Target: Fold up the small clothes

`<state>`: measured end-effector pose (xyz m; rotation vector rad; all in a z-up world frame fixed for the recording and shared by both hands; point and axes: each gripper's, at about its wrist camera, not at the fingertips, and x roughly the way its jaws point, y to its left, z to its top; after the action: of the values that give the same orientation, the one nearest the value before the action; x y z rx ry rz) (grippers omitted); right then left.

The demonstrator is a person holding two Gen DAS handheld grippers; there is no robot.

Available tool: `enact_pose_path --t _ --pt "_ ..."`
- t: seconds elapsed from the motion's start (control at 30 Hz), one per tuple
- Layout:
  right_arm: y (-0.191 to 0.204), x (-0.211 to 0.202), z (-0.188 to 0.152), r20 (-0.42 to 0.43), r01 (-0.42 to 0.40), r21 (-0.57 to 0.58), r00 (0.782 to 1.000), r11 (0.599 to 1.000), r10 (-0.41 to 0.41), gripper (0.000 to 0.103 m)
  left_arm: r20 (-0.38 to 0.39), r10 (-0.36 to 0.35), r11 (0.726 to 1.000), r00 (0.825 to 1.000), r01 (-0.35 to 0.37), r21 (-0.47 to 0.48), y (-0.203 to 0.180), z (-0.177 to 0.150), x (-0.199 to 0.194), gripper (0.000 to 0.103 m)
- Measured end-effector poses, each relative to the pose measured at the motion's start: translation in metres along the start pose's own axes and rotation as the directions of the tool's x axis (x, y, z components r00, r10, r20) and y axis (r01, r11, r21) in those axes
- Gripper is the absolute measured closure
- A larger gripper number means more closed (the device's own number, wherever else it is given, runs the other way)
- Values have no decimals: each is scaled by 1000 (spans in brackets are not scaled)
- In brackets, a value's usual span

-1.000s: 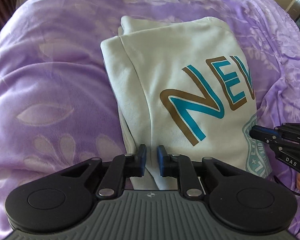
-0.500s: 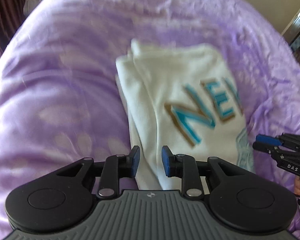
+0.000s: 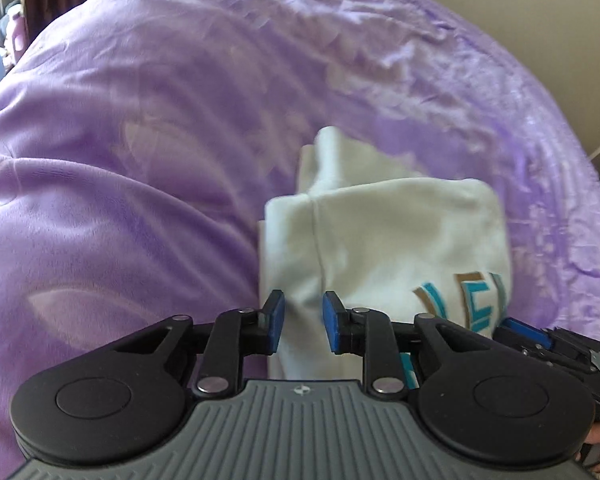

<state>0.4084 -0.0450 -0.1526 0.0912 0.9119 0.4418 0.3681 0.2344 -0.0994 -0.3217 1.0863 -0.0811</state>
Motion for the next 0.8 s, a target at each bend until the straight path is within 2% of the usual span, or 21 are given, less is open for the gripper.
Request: enact_pose_path --t 0.07,0.13,0.2,0.23,0.27,0.3,0.4,0.47,0.57,0.8 --pt "-3 3 -2 3 -8 1 1000 1000 8 84 -1 16 1000 1000 -16 3 3 2 1 76" --pt "-5 0 0 5 -17 7 1000 1000 17 82 1 -5 1000 1000 5 -25 11 4 -5 71" --pt "-10 -9 3 26 -23 32 999 999 22 64 28 -46 997 999 47 -62 20 5 -18 65" --pt "-13 -15 5 50 -32 50 998 998 29 58 51 -62 994 997 66 -83 26 6 -25 50" --pt "-18 -20 6 74 -45 72 996 996 39 51 77 -74 991 994 82 -105 32 7 -32 30" --pt "-23 -24 8 90 -57 101 995 993 48 46 95 -87 987 992 99 -125 37 8 -37 25" --pt "-42 -24 11 103 -115 215 990 970 95 39 71 -148 970 986 159 -184 51 12 -34 19" --pt "-55 -17 8 94 -163 297 986 941 141 34 78 -179 954 981 193 -228 56 12 -25 15" --pt "-69 -4 -2 89 -229 398 973 888 211 33 75 -230 944 970 241 -227 55 17 -6 12" --pt "-92 24 -9 135 -331 532 942 780 308 32 21 -270 936 963 268 -230 52 29 32 11"
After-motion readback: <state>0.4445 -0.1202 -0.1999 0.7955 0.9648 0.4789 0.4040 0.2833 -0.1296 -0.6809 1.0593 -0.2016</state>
